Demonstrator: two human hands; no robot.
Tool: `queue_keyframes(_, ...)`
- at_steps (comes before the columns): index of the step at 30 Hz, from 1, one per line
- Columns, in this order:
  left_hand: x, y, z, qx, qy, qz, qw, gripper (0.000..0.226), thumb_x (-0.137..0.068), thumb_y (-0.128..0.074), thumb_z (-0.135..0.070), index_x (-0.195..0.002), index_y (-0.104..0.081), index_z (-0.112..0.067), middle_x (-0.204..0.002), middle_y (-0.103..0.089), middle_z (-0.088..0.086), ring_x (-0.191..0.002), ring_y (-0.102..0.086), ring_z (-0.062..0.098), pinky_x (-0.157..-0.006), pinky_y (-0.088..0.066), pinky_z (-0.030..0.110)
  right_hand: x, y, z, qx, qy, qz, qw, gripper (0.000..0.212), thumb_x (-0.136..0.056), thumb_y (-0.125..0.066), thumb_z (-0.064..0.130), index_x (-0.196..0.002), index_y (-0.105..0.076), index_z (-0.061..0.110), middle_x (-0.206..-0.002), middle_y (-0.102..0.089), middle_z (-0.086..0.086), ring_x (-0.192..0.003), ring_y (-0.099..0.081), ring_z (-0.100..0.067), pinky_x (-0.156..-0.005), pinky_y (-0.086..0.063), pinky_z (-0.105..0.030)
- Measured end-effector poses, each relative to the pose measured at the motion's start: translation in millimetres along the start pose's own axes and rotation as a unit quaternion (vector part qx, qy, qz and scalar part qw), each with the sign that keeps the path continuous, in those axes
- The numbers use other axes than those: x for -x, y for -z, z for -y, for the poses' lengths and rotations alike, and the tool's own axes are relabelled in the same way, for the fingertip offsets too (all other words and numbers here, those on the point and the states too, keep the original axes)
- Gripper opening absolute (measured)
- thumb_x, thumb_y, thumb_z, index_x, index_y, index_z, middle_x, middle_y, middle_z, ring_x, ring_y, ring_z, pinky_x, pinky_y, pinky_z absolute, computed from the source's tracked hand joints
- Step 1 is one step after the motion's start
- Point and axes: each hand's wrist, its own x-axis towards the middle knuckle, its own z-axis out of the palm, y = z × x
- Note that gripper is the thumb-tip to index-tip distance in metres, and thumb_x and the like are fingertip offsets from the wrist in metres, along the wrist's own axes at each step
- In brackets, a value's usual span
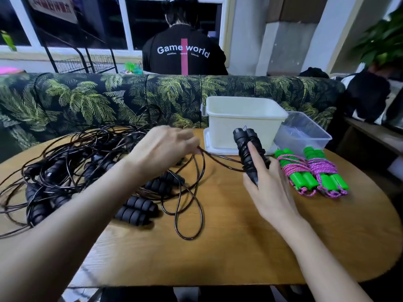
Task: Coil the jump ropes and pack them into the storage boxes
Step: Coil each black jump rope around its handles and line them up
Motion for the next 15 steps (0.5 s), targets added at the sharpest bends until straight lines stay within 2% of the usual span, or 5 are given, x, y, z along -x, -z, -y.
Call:
queue_keyframes(4,26,-46,16,-0.049,0.013,0.035,0.998,0.033,-0.093,-0.038,-0.038,-0.085,-0.064,-0.019,-0.075,-0.062,-0.005,-0.075,-0.058,0.021,-0.072,-0.04,0.036,4,-9,-4,0.06,-0.018,0.044,0.997,0.075,-0.098,-0.05,0.041,-0.154,0.0,0.045,-0.122,-0.044,-0.012,-0.108,-0.052,-0.036,-0.101,-0.039,-0.046)
queue_keyframes(7,40,-80,10,-0.046,0.102,0.166,0.98,0.023,-0.098,-0.046,-0.031,-0.114,-0.061,-0.023,-0.105,-0.061,-0.005,-0.107,-0.053,0.02,-0.1,-0.03,0.043,12,-27,-1,0.089,-0.019,0.089,0.992,0.073,-0.1,-0.044,0.043,-0.154,0.005,0.044,-0.125,-0.044,-0.011,-0.109,-0.053,-0.034,-0.107,-0.034,-0.046)
queue_keyframes(9,41,-94,-6,-0.057,0.143,0.21,0.966,0.04,-0.101,-0.046,-0.03,-0.14,-0.046,-0.023,-0.129,-0.053,-0.002,-0.126,-0.044,0.021,-0.114,-0.019,0.045,14,-38,1,0.089,-0.02,0.097,0.991,0.074,-0.1,-0.044,0.043,-0.153,0.008,0.045,-0.13,-0.043,-0.013,-0.112,-0.052,-0.033,-0.109,-0.033,-0.047)
queue_keyframes(12,33,-97,-43,0.101,0.163,0.158,0.969,0.066,-0.098,-0.052,-0.04,-0.154,-0.024,-0.021,-0.149,-0.042,-0.002,-0.141,-0.033,0.018,-0.122,-0.001,0.043,12,-46,3,0.093,-0.014,0.103,0.99,0.076,-0.101,-0.044,0.042,-0.154,0.01,0.044,-0.139,-0.038,-0.015,-0.118,-0.049,-0.032,-0.111,-0.031,-0.047)
queue_keyframes(15,26,-94,-76,0.266,0.171,0.157,0.936,0.071,-0.097,-0.051,-0.049,-0.153,-0.02,-0.021,-0.143,-0.05,-0.004,-0.136,-0.039,0.01,-0.123,-0.006,0.035,9,-50,5,0.079,-0.004,0.101,0.992,0.079,-0.1,-0.047,0.04,-0.153,0.012,0.045,-0.144,-0.032,-0.016,-0.124,-0.045,-0.033,-0.111,-0.032,-0.047)
